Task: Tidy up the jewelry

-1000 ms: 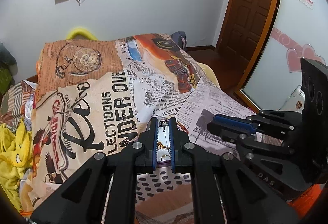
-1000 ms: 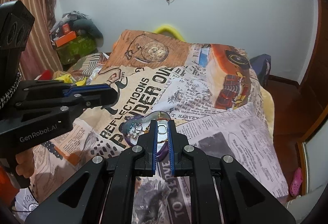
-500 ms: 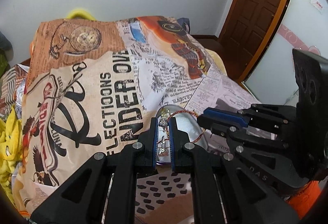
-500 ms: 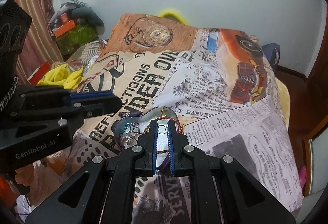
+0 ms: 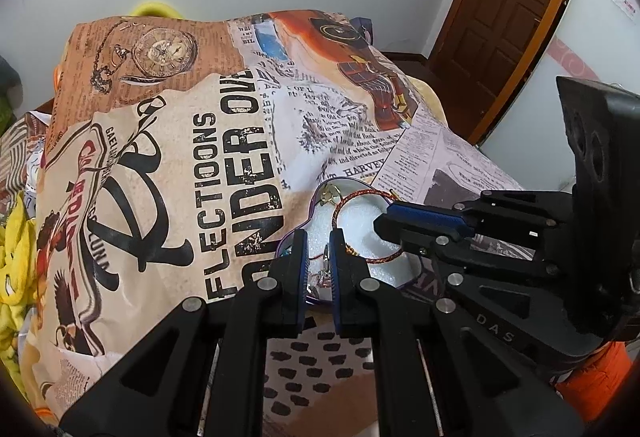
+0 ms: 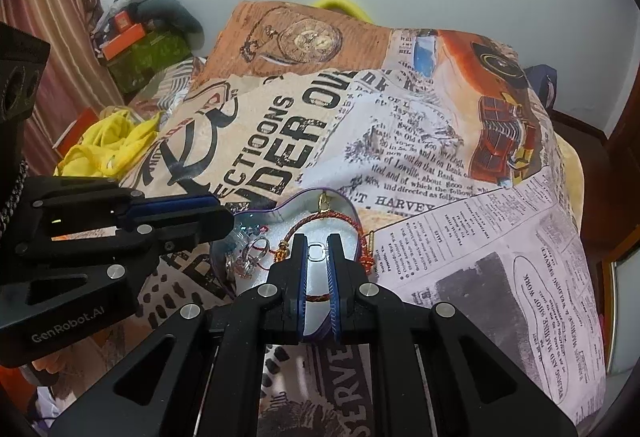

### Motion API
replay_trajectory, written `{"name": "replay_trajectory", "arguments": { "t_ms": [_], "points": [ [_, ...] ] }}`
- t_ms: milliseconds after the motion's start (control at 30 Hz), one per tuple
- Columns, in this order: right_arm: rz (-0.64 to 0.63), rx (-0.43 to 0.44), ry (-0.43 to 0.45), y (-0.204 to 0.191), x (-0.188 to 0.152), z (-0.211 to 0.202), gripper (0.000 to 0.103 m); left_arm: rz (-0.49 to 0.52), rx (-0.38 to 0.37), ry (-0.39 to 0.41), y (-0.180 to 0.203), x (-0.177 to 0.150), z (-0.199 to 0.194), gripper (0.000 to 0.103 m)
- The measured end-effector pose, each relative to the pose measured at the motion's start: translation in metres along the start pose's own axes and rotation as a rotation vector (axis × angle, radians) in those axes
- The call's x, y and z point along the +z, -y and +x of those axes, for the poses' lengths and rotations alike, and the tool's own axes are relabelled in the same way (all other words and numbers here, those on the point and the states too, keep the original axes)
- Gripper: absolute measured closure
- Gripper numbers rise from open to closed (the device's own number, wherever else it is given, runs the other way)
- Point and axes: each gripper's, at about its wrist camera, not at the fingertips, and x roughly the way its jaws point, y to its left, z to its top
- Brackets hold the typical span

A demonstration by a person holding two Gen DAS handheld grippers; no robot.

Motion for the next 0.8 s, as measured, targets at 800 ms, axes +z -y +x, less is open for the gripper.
{"name": "replay_trajectory", "arguments": {
  "t_ms": [800],
  "points": [
    [-0.077, -0.12, 0.309, -0.049, 0.003, -0.153, 0.084, 0.031, 0.104, 0.34, 0.041, -0.008, -0.168, 0.075]
  ]
}}
